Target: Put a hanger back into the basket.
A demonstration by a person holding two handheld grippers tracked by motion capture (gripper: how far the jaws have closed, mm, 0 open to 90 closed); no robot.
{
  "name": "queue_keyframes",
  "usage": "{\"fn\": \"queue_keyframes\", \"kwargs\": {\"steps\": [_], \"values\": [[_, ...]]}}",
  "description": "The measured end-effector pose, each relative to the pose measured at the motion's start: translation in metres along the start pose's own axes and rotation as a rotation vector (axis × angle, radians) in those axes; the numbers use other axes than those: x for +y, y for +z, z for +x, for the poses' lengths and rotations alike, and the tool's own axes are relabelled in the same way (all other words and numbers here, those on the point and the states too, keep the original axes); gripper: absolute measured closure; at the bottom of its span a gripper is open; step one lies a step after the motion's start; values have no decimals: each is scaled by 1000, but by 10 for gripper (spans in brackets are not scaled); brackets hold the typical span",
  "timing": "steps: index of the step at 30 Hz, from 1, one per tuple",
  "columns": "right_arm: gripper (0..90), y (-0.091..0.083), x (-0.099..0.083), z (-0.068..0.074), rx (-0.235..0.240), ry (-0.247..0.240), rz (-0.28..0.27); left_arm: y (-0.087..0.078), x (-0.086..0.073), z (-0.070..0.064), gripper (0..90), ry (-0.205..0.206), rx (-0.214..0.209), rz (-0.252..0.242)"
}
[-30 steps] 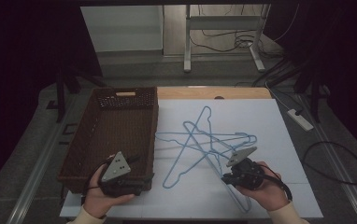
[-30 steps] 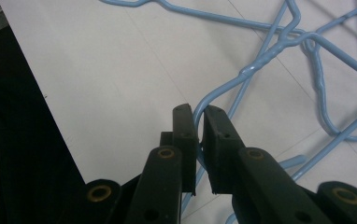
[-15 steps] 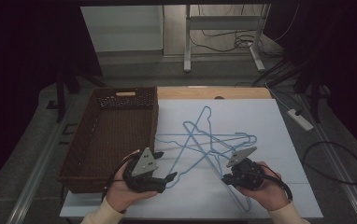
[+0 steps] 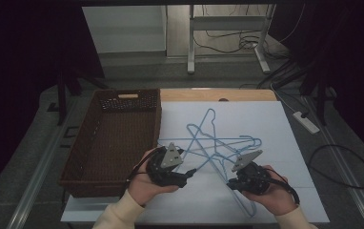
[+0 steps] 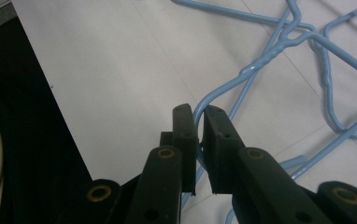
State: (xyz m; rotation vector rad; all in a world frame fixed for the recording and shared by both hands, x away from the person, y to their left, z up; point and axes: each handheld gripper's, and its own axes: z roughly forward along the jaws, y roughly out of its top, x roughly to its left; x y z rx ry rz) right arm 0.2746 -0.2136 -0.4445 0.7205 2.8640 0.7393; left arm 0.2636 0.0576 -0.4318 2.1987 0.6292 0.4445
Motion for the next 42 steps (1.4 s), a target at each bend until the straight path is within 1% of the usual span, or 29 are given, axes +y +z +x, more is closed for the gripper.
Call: {"fn": "queue_keyframes", "kwargs": {"steps": [1,4,6,9,10,13,14,15,18,19,20,22,23,25,27,30,31,33,34,36,37,38,39,40,41,42], "values": [[842,-1,0,0,2,-3,0,4,2,0,288,-5,-7,8],[843,-3,-1,-1,8,-8,9,18,5,-4,288,17,-10,28],[842,-4,-2,-1,11,-13,11,24,7,-6,287,23,-21,36],[842,-6,-3,-1,18,-17,19,35,9,-8,287,37,-19,60],[842,-6,-3,-1,19,-19,20,39,9,-8,288,35,-18,66],[842,-7,-4,-2,25,-24,28,48,8,-8,290,32,-6,65],[842,-7,-4,-2,25,-24,28,48,8,-8,291,32,-6,65],[842,-7,-4,-2,26,-26,31,52,7,-8,291,34,3,69],[842,-7,-4,-2,32,-32,43,63,5,-7,293,36,12,71],[842,-7,-4,-2,32,-32,44,67,4,-7,297,39,22,71],[842,-7,-4,-2,33,-33,45,67,4,-7,302,39,22,71],[842,-7,-4,-2,35,-35,47,75,4,-7,308,42,35,76],[842,-7,-4,-2,35,-35,47,75,4,-7,311,42,35,76],[842,-7,-4,-2,35,-36,49,81,5,-9,318,64,48,85],[842,-8,-4,-2,33,-39,50,88,5,-10,339,85,59,107],[842,-10,-4,-2,34,-42,48,97,3,-9,389,110,90,142],[842,-11,-4,-2,33,-43,47,99,3,-9,416,123,102,153],[842,-11,-5,-3,29,-47,57,100,3,-9,485,145,110,159],[840,-11,-5,-3,29,-48,58,101,3,-9,521,150,115,163],[831,-13,-6,-4,24,-42,47,101,3,-9,615,152,108,172],[830,-14,-6,-5,21,-39,39,102,3,-9,624,160,96,187],[832,-17,-5,-5,19,-36,21,103,2,-10,667,166,90,195],[836,-19,-5,-6,22,-34,10,104,2,-11,706,175,94,199],[839,-22,-4,-5,24,-39,2,106,2,-13,726,188,98,209],[839,-22,-4,-5,24,-39,2,106,2,-13,732,188,98,209],[840,-23,-2,-5,19,-42,3,107,2,-15,739,197,102,215]]}}
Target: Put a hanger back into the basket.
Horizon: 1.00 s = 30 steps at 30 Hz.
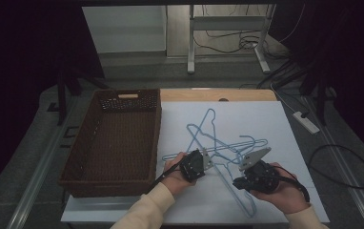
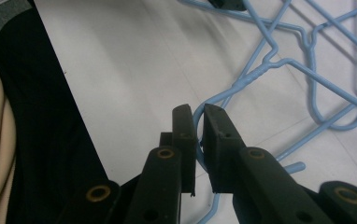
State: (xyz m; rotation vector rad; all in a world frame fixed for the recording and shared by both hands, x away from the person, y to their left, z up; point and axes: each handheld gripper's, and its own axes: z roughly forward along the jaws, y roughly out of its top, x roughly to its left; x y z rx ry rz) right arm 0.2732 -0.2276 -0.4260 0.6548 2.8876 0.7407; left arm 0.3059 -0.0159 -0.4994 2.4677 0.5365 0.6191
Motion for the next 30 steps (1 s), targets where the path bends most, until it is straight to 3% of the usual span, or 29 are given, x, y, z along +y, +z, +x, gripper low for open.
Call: {"fn": "queue_keyframes", "kwargs": {"steps": [6,9,12,14,17,20,24,27,30], "values": [[840,2,2,0,-2,-1,-7,2,-1,2,753,12,4,11],[836,1,3,0,-14,2,-19,2,-1,0,771,42,19,16],[798,-3,3,-2,-16,22,-72,4,-1,-2,800,73,25,22],[710,-8,4,-4,-36,43,-143,4,-1,-2,848,70,26,14],[606,-16,4,-8,-78,93,-247,4,-1,2,868,21,20,-6],[557,-24,0,-12,-116,133,-352,5,-2,2,871,29,26,-2],[541,-30,-8,-16,-120,163,-445,3,-1,4,873,-10,20,-21],[541,-26,-13,-15,-82,145,-462,0,-1,6,874,-36,21,-34],[542,-17,-17,-9,-58,101,-455,-7,0,11,875,-116,20,-84]]}}
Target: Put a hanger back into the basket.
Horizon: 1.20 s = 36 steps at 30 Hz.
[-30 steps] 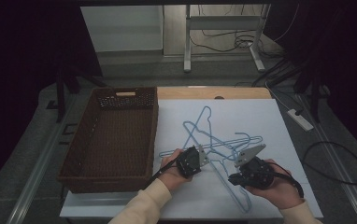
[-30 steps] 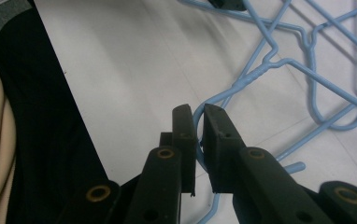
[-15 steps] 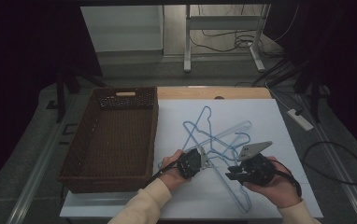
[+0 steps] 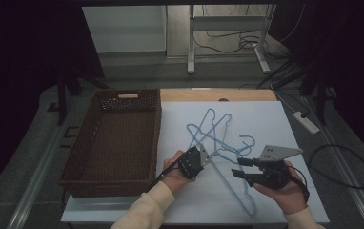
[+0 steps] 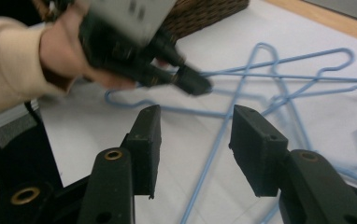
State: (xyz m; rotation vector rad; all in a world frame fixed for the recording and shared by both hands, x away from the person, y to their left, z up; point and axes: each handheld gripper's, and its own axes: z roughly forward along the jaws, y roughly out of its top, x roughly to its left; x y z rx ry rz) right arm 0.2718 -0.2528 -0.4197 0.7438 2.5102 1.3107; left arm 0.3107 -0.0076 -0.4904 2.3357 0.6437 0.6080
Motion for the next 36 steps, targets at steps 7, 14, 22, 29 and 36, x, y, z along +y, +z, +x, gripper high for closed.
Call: {"fn": "queue_keyframes", "kwargs": {"steps": [7,14,22,29,36], "values": [[532,13,-23,-5,10,18,7,-18,5,7,876,-106,11,-79],[523,18,-34,-13,-1,43,30,-33,9,12,877,-172,-7,-132],[517,14,-43,-23,-33,79,16,-61,11,21,877,-252,-73,-203],[509,13,-47,-27,-54,98,5,-91,12,34,878,-283,-79,-259],[494,12,-49,-31,-77,118,-4,-126,3,55,877,-316,-47,-304]]}}
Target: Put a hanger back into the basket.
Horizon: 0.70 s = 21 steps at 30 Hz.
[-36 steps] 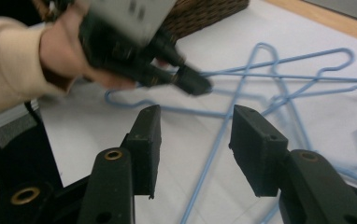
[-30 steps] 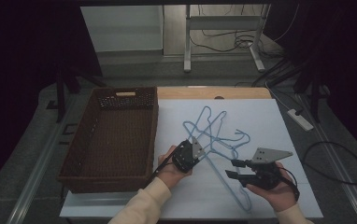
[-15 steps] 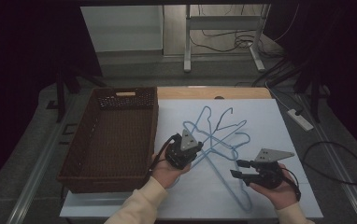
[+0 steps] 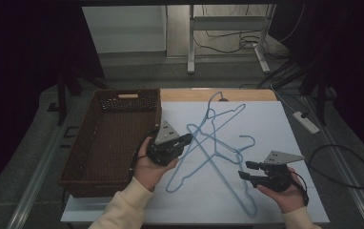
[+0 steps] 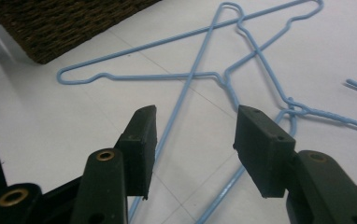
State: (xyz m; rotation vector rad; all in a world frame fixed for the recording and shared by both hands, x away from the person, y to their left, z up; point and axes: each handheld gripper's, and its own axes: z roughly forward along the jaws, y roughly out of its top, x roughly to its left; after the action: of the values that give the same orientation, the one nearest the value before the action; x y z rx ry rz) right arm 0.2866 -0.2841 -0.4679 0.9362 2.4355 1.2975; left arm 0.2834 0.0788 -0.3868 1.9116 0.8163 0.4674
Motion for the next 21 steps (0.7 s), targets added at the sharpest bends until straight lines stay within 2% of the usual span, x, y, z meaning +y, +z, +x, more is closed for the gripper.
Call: {"fn": "queue_keyframes", "kwargs": {"steps": [3,4,10,12,13,14,16,18,19,21], "values": [[470,-1,-1,-2,-17,14,-12,-16,1,15,877,-19,28,-26],[461,-2,-1,-2,-21,16,-14,-16,1,15,877,-19,28,-26],[390,-2,-2,-3,-55,20,-20,-46,-2,42,877,-61,86,-63],[382,-2,-2,-3,-59,22,-20,-51,-3,47,877,-69,97,-69],[371,-1,-3,-3,-69,24,-22,-57,-5,53,877,-78,113,-70],[371,-1,-3,-3,-69,24,-22,-57,-5,53,877,-78,113,-70],[365,-1,-3,-4,-74,23,-21,-64,-8,61,878,-87,133,-71],[349,-1,-3,-4,-79,28,-19,-75,-15,74,878,-103,163,-70],[346,-1,-3,-4,-80,29,-17,-75,-15,74,878,-103,163,-70],[338,0,-4,-4,-84,26,-13,-83,-22,85,878,-119,199,-68]]}}
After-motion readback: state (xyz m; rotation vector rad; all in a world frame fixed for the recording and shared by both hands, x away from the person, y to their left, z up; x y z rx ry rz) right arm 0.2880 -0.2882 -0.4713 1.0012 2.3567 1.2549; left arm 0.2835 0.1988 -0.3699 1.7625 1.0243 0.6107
